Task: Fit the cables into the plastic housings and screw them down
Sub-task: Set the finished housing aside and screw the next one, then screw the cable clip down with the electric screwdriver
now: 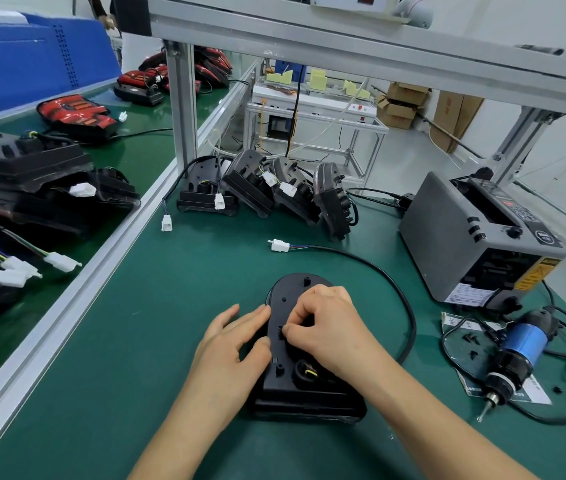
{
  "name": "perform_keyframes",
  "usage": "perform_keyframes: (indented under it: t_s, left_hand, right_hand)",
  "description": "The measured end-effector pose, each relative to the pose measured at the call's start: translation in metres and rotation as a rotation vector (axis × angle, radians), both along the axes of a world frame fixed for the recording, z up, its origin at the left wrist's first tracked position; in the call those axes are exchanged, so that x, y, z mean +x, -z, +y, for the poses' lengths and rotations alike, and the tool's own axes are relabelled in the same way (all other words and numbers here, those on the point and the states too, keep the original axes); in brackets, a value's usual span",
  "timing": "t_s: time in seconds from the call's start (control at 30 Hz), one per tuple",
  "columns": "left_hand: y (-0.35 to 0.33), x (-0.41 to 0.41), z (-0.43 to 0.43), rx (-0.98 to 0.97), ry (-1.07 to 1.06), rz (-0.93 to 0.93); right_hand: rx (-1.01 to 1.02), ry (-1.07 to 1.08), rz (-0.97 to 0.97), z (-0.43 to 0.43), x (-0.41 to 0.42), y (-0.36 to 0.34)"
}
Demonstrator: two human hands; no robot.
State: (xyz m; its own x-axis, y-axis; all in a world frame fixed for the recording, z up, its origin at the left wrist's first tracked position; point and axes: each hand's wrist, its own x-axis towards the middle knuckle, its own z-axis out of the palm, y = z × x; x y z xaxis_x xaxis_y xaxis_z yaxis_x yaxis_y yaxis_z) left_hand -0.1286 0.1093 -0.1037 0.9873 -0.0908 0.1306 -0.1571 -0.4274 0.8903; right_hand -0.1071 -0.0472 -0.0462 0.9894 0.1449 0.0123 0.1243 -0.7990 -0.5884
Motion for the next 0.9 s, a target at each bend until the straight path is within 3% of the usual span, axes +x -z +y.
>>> perform_keyframes:
  t_s: [0.27,0.5,0.57,0.9]
  left_hand:
    - [-0.007,-0.004,0.002,0.069,-0.004,-0.035]
    - [-0.025,-0.017,-0.003,0.685,-0.005,-0.453]
    - [-0.025,-0.015,-0.001,0.801,-0.006,-0.487]
    - [-0.027,-0.016,-0.001,0.919,0.029,-0.495]
  right_hand:
    - [0.058,-0.003,-0.017,-0.011,0.002,-0.002]
    - [0.025,0.018,-0.206,-0.045,-0.019,0.012]
    - [0.023,0.037,-0.233,-0.054,-0.026,0.017]
    - [0.081,0.039,-0.24,-0.065,-0.045,0.027]
